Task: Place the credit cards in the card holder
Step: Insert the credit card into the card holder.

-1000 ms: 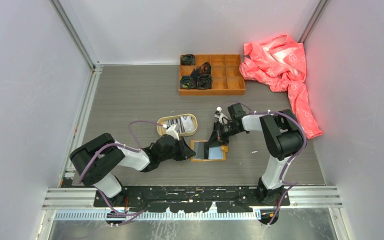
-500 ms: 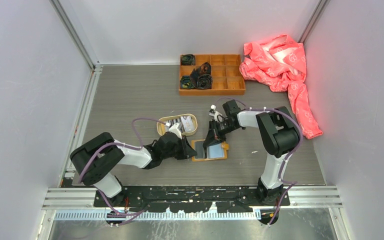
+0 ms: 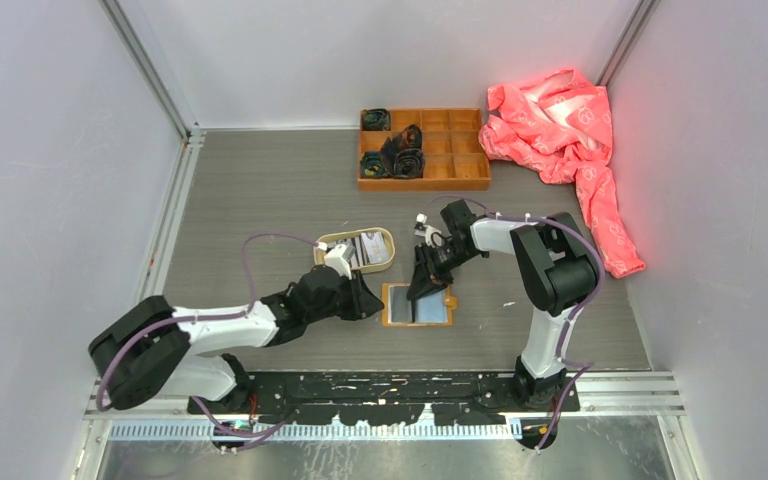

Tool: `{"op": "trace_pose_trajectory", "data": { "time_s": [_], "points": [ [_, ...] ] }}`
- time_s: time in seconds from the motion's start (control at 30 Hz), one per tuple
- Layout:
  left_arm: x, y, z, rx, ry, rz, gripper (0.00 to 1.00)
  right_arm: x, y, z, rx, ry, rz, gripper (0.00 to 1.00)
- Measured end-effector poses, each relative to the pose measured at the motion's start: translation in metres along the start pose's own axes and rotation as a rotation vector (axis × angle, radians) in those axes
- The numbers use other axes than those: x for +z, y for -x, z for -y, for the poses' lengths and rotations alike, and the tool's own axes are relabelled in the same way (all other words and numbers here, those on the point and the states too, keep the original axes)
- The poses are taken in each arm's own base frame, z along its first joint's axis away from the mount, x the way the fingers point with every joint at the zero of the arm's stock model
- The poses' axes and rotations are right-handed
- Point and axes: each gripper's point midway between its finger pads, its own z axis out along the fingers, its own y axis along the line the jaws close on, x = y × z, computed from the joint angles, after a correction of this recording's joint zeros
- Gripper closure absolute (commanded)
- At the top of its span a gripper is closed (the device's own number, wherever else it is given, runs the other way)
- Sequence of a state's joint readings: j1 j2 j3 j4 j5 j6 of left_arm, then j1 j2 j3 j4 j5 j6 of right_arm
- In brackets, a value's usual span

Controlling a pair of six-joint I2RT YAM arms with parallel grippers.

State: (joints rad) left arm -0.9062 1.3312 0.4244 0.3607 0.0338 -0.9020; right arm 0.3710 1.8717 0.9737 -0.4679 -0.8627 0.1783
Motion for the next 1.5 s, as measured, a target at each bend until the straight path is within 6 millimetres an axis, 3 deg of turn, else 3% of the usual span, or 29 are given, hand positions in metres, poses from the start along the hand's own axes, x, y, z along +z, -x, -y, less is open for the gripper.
{"op": "trace_pose_trajectory", "data": {
  "time_s": [0.1, 0.27, 0.4, 0.53, 0.7, 0.87, 1.13, 1.5],
  "points": [
    [-0.010, 0.003, 0.020, 0.048, -0.053, 0.025, 0.77, 0.000, -0.001, 0.000, 0.006, -0.004, -0.005, 0.71],
    [-0.012, -0.013, 0.055, 0.185, -0.088, 0.021, 0.81, -0.001, -0.001, 0.000, 0.008, -0.007, -0.007, 0.71],
    [0.004, -0.015, 0.084, 0.269, -0.069, 0.034, 0.83, -0.001, -0.002, 0.001, 0.010, -0.010, -0.008, 0.71],
    [0.036, -0.017, 0.097, 0.314, -0.006, 0.024, 0.83, -0.001, -0.002, 0.001, 0.011, -0.013, -0.008, 0.71],
    [0.068, -0.028, 0.084, 0.360, 0.085, -0.017, 0.83, -0.001, -0.001, 0.002, 0.013, -0.019, -0.008, 0.71],
    [0.083, -0.032, 0.070, 0.406, 0.157, -0.037, 0.82, -0.002, -0.001, 0.002, 0.011, -0.025, -0.009, 0.71],
    [0.090, -0.027, 0.054, 0.441, 0.233, -0.016, 0.80, -0.002, -0.001, 0.003, 0.003, -0.031, -0.010, 0.69],
    [0.091, -0.019, 0.043, 0.407, 0.261, 0.015, 0.80, -0.008, 0.004, 0.004, -0.026, -0.077, -0.014, 0.58]
  ]
}}
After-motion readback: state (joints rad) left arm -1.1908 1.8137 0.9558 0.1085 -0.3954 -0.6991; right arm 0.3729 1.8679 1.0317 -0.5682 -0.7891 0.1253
